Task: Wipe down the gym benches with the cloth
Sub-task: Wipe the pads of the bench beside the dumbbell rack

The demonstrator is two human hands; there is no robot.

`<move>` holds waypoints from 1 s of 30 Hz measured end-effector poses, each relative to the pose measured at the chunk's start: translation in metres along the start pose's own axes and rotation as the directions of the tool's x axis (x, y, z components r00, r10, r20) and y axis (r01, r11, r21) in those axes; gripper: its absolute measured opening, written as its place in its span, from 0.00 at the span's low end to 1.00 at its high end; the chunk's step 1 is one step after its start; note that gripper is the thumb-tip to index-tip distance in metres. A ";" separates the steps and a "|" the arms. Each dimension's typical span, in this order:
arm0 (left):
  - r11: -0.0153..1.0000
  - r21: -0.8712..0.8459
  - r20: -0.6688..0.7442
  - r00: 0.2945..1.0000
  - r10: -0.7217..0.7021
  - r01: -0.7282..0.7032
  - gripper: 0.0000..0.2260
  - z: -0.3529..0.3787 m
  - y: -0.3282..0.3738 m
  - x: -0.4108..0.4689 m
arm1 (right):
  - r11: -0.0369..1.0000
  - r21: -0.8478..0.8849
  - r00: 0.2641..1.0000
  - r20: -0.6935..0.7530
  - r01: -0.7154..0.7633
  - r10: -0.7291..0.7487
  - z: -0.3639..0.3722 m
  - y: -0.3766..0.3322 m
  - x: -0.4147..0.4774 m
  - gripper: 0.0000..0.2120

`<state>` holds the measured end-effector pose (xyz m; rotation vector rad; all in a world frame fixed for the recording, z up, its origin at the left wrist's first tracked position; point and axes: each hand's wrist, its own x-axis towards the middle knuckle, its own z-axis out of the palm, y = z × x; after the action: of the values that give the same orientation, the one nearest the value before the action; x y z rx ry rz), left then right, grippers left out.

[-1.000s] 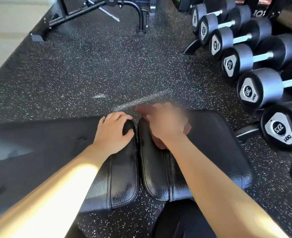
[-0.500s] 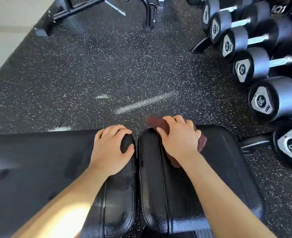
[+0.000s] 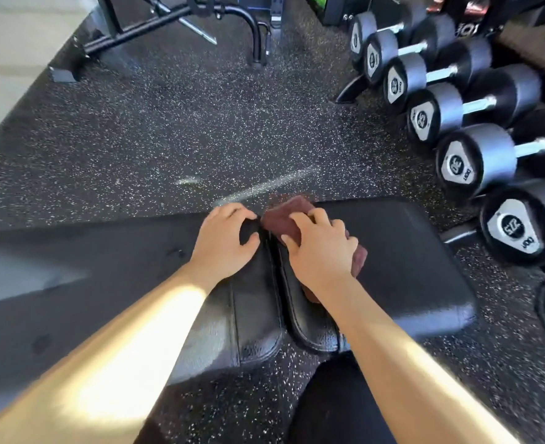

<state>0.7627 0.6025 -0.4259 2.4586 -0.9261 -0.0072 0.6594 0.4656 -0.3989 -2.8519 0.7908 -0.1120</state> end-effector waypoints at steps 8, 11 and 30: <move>0.988 0.120 -0.014 0.995 -0.097 0.098 0.17 -0.045 -0.070 -0.055 | 0.991 0.123 0.998 0.001 -0.058 0.058 0.012 -0.056 -0.046 0.18; 0.989 0.090 -0.036 0.993 -0.113 0.115 0.18 -0.046 -0.073 -0.060 | 0.991 0.118 0.997 -0.018 -0.068 0.070 0.015 -0.080 -0.038 0.19; 0.982 0.118 -0.095 0.986 -0.134 0.145 0.20 -0.038 -0.077 -0.054 | 0.998 0.066 0.999 0.041 -0.022 0.019 0.023 -0.105 0.024 0.20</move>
<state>0.7753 0.7029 -0.4373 2.6122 -0.7354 0.1104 0.7354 0.5455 -0.4005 -2.7735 0.7927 -0.0764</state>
